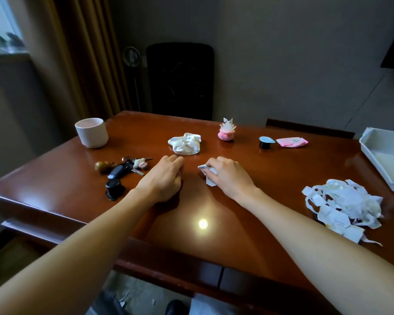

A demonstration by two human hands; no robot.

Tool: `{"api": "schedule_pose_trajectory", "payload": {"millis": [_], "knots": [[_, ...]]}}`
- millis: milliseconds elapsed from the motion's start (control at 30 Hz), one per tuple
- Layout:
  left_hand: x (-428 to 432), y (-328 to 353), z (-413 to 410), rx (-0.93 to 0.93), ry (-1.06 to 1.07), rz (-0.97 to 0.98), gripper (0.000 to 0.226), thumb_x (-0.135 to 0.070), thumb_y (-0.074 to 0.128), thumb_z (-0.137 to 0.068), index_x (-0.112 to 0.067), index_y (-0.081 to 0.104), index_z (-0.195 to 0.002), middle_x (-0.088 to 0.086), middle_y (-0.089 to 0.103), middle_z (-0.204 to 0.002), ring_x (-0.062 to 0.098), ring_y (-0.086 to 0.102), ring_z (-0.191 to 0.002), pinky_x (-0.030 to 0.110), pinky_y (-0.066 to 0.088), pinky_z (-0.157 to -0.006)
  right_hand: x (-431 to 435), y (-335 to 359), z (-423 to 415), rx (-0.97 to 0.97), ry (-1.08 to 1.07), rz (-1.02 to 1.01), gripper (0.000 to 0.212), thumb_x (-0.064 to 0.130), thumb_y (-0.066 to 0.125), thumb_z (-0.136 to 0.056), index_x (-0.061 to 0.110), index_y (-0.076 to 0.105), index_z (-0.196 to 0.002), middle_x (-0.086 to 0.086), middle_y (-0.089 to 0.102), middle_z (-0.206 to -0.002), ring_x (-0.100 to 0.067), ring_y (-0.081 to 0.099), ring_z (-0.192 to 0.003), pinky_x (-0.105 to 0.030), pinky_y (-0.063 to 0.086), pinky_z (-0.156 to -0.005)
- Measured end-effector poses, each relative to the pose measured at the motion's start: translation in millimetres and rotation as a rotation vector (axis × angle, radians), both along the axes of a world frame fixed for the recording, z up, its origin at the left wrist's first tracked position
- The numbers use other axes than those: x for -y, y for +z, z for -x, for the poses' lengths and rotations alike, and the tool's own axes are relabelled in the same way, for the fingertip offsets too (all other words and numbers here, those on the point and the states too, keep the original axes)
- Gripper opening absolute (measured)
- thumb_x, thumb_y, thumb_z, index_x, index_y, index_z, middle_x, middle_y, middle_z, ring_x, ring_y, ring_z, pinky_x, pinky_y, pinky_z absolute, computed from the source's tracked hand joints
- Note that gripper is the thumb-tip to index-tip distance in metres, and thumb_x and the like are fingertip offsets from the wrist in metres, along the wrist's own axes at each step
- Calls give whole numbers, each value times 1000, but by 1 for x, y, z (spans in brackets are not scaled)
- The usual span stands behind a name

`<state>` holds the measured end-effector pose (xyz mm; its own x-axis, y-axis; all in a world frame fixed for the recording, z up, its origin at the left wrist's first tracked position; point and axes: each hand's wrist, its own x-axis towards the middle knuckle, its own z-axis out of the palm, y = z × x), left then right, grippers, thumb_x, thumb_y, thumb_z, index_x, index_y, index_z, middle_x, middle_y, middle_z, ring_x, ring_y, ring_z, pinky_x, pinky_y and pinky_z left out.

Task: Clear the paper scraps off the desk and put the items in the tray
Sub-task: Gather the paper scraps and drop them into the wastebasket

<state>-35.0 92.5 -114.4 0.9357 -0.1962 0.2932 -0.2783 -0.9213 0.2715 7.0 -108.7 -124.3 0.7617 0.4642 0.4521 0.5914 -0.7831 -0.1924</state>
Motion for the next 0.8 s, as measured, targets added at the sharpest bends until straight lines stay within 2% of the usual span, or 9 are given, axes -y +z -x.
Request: {"api": "schedule_pose_trajectory", "payload": {"millis": [100, 267, 400, 500, 567, 667, 800], "knots": [[-14, 3, 12, -3, -1, -4, 12, -7, 44, -90, -18, 47, -89, 3, 52, -94, 20, 43, -87, 35, 41, -78, -14, 0, 2, 6, 10, -5, 28, 39, 52, -99, 15, 65, -106, -5, 66, -95, -21, 63, -84, -29, 47, -59], [-40, 3, 30, 32, 2, -7, 10, -10, 41, -80, -18, 47, -82, 3, 52, -87, 23, 43, -83, 44, 43, -79, -42, -2, 9, -60, 53, -111, 24, 35, 57, -97, 13, 64, -96, -4, 67, -90, -22, 62, -80, -29, 40, -58], [-51, 3, 42, 54, -15, 4, 12, -13, 38, -75, -18, 47, -81, 2, 52, -85, 23, 45, -86, 43, 44, -81, -55, 5, 12, -76, 65, -206, 26, 36, 58, -96, 12, 66, -92, -5, 69, -87, -22, 61, -76, -28, 38, -59], [-55, 4, 46, 86, -27, 19, 12, -10, 39, -74, -14, 49, -80, 4, 53, -84, 24, 45, -85, 42, 43, -81, -56, 11, 15, -93, 33, -231, 30, 38, 57, -96, 11, 68, -93, -7, 67, -79, -24, 59, -67, -30, 40, -57], [-54, 4, 47, 83, -22, 28, 12, -11, 39, -75, -15, 49, -80, 3, 52, -84, 24, 45, -85, 43, 43, -81, -52, 17, 17, -105, 11, -227, 30, 40, 55, -97, 12, 67, -94, -3, 60, -67, -20, 54, -52, -31, 43, -54], [-45, 3, 46, 54, -9, 53, 13, -9, 39, -80, -15, 49, -85, 2, 53, -88, 26, 44, -88, 43, 42, -82, -40, 23, 19, -95, -8, -232, 30, 40, 53, -98, 13, 65, -94, 0, 61, -62, -10, 48, -39, -33, 49, -50], [-19, 2, 44, -20, -36, 74, 22, -1, 42, -87, -13, 53, -102, 7, 55, -103, 26, 44, -98, 36, 39, -86, -20, 24, 21, -113, -43, -199, 29, 40, 51, -99, 15, 65, -94, -5, 68, -72, -17, 56, -48, -34, 51, -53]]}}
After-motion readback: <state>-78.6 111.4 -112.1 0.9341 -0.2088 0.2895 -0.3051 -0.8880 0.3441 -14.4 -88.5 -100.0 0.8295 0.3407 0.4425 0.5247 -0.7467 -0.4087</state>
